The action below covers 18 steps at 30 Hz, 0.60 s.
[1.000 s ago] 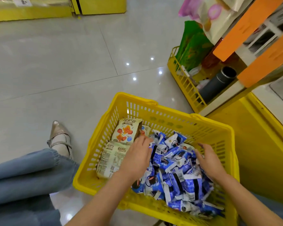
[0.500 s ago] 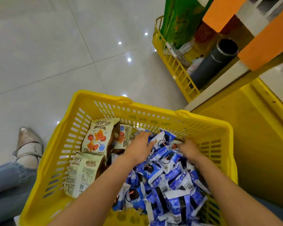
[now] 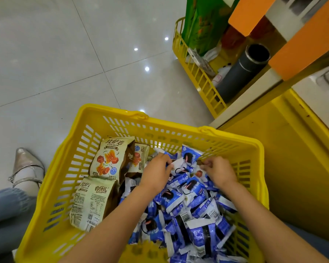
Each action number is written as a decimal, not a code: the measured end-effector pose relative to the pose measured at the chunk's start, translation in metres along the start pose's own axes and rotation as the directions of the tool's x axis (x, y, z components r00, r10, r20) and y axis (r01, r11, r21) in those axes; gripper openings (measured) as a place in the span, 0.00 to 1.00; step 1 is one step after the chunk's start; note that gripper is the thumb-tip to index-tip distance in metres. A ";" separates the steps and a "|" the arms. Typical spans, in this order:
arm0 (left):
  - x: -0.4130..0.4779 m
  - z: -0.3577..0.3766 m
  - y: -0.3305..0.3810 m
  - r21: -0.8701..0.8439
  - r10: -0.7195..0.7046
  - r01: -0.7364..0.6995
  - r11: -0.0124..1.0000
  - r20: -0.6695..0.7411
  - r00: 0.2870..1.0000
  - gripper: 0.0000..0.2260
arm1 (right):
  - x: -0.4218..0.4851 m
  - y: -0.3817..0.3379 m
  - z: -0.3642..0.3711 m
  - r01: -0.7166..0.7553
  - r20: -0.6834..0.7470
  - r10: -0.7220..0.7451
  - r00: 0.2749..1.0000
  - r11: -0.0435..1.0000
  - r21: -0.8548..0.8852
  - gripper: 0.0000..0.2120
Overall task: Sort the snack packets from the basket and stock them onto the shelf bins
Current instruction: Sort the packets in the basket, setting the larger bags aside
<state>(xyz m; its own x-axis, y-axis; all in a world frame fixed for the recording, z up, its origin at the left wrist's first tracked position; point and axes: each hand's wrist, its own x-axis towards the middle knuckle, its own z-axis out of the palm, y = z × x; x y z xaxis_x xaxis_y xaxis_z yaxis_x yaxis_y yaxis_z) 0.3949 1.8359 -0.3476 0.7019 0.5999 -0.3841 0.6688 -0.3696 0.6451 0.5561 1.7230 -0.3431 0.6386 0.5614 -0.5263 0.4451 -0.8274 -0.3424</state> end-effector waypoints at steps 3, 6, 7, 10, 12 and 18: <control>-0.013 -0.005 -0.002 -0.005 -0.003 0.002 1.000 -0.046 0.999 0.07 | -0.019 -0.009 -0.016 0.103 -0.134 -0.119 0.984 0.988 -0.118 0.11; -0.022 -0.014 0.000 0.018 -0.025 0.025 1.000 -0.015 1.000 0.07 | -0.037 -0.020 -0.034 0.175 -0.214 -0.210 0.954 0.969 -0.174 0.09; -0.026 -0.018 0.001 0.016 -0.033 0.033 0.999 -0.010 0.999 0.06 | -0.045 -0.024 -0.041 0.199 -0.245 -0.240 0.939 0.963 -0.180 0.09; -0.042 -0.030 0.008 -0.111 -0.069 0.065 0.992 -0.030 0.997 0.10 | -0.067 -0.038 -0.062 0.283 -0.357 -0.329 0.874 0.943 -0.177 0.06; -0.055 -0.043 0.016 -0.321 -0.114 0.109 0.941 0.002 0.994 0.17 | -0.080 -0.048 -0.074 0.341 -0.417 -0.350 0.839 0.935 -0.099 0.04; -0.096 -0.082 0.036 -0.858 -0.144 0.182 0.480 0.128 0.981 0.26 | -0.117 -0.082 -0.075 0.305 -0.132 -0.279 0.951 0.777 0.551 0.04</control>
<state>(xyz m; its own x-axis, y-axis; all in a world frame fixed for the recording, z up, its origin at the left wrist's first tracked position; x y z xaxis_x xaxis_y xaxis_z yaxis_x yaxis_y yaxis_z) 0.3315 1.8234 -0.2336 0.6242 0.5507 -0.5542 0.2388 0.5409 0.8065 0.4925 1.7263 -0.1954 0.5661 0.7671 -0.3018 0.1948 -0.4802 -0.8552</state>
